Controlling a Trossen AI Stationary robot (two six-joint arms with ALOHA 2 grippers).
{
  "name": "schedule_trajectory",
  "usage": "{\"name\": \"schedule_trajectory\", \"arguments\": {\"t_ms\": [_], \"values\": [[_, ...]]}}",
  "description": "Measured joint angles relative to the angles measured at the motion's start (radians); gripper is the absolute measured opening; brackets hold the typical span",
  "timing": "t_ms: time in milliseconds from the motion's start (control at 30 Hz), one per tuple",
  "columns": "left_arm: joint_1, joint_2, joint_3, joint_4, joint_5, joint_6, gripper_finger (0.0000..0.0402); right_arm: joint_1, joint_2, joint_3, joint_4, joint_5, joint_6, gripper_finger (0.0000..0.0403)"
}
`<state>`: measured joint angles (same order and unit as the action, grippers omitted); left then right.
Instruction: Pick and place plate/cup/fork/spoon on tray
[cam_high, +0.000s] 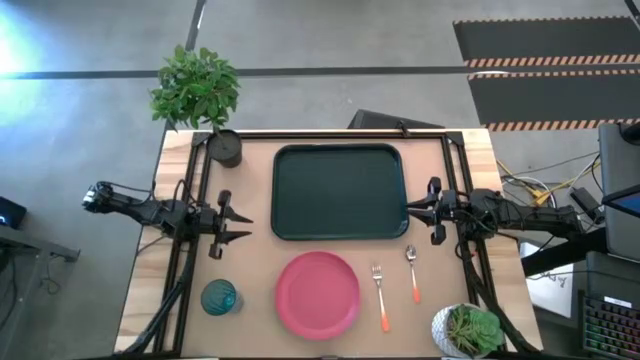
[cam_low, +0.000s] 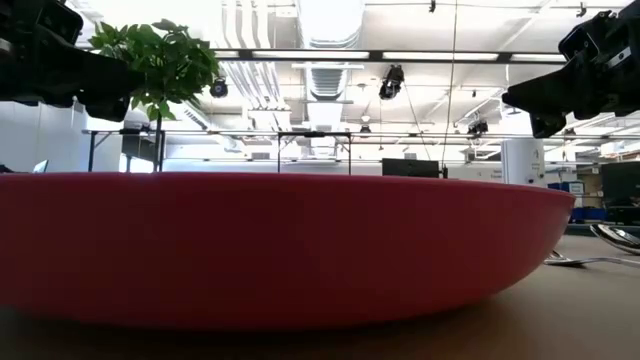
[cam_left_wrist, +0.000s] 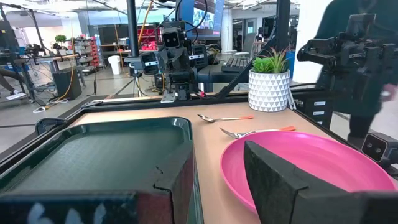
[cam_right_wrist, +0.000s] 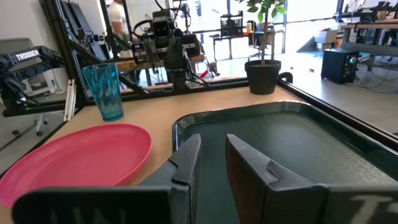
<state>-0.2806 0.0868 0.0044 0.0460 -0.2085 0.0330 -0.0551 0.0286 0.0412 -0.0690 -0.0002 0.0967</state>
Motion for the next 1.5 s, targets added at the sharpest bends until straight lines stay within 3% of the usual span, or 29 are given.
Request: {"name": "schedule_trajectory", "arguments": {"t_ms": [1033,1167,1333,1500], "values": [[0.0,0.0,0.0,0.0,0.0,0.0,0.0123,0.0,0.0,0.0,0.001,0.0,0.001,0.0063],[0.0,0.0,0.0,0.0,0.0,0.0,0.0123,0.0,0.0,-0.001,0.009,0.0,0.072,0.0063],[0.0,0.0,0.0,0.0,0.0,0.0,0.0123,0.0,0.001,-0.007,0.11,0.018,0.104,0.0063],[0.0,0.0,0.0,0.0,0.0,0.0,0.0123,0.0,0.0,-0.006,0.268,0.11,0.188,0.0063]]}}
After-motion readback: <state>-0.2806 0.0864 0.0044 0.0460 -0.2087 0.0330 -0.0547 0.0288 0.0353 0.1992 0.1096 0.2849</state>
